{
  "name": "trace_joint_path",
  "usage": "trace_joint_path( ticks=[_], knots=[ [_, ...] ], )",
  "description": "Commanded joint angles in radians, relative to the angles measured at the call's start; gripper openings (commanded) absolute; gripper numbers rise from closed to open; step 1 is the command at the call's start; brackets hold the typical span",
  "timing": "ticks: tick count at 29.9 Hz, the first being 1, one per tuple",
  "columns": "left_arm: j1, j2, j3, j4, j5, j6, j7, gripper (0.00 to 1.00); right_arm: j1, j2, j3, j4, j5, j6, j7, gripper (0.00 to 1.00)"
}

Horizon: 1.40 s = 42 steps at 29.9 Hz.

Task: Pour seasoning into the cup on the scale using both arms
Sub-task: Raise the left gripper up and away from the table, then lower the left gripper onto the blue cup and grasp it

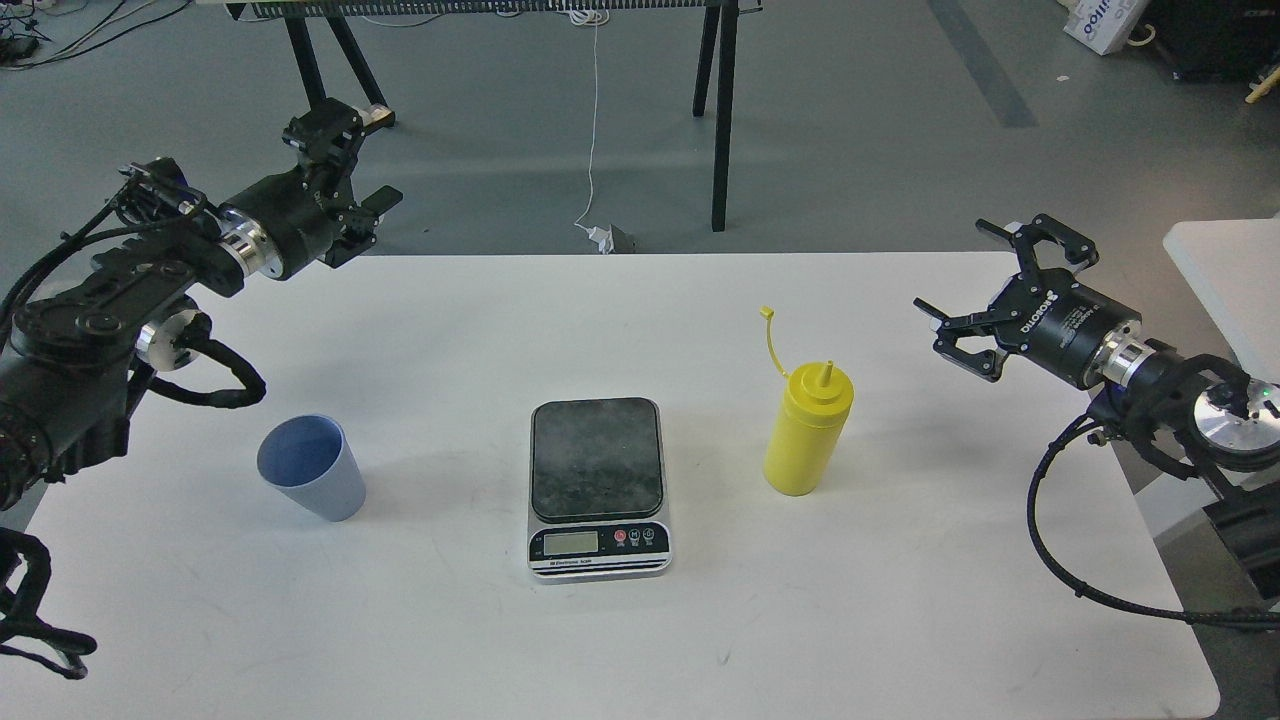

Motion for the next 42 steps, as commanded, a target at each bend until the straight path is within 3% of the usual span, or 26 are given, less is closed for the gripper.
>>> trace_joint_path(
  ticks=[1,8,13,21,30,34,38,42],
  knots=[
    [0.004,-0.002,-0.004,-0.005,-0.029,0.000,0.000,1.00,-0.001,0.000,0.000,0.000,0.000,0.000,0.000,0.97],
    [-0.007,0.002,-0.016,0.000,-0.048,0.000,0.000,1.00,-0.001,0.000,-0.003,0.000,0.000,0.000,0.000,0.97],
    [0.005,-0.005,-0.116,0.042,-0.131,0.000,0.000,1.00,-0.001,0.012,-0.008,0.000,0.000,0.000,0.000,0.97],
    [-0.001,-0.022,-0.106,0.076,-0.111,0.000,0.000,1.00,-0.002,0.014,0.004,0.001,0.000,0.000,0.001,0.97],
    [-0.186,0.145,0.036,0.063,0.557,0.000,0.000,1.00,-0.007,0.017,0.006,0.003,0.002,0.000,0.001,0.97],
    [-0.225,0.264,0.100,-0.075,0.959,0.000,0.000,1.00,-0.007,0.017,0.006,0.004,0.002,0.000,0.001,0.97],
    [-0.237,0.392,0.187,-0.337,1.418,0.000,0.000,1.00,-0.007,0.015,0.006,0.003,0.002,0.000,0.001,0.97],
    [-0.223,0.515,0.281,-0.534,1.558,0.000,0.000,1.00,-0.008,0.015,0.006,0.003,0.002,0.000,0.002,0.97]
  ],
)
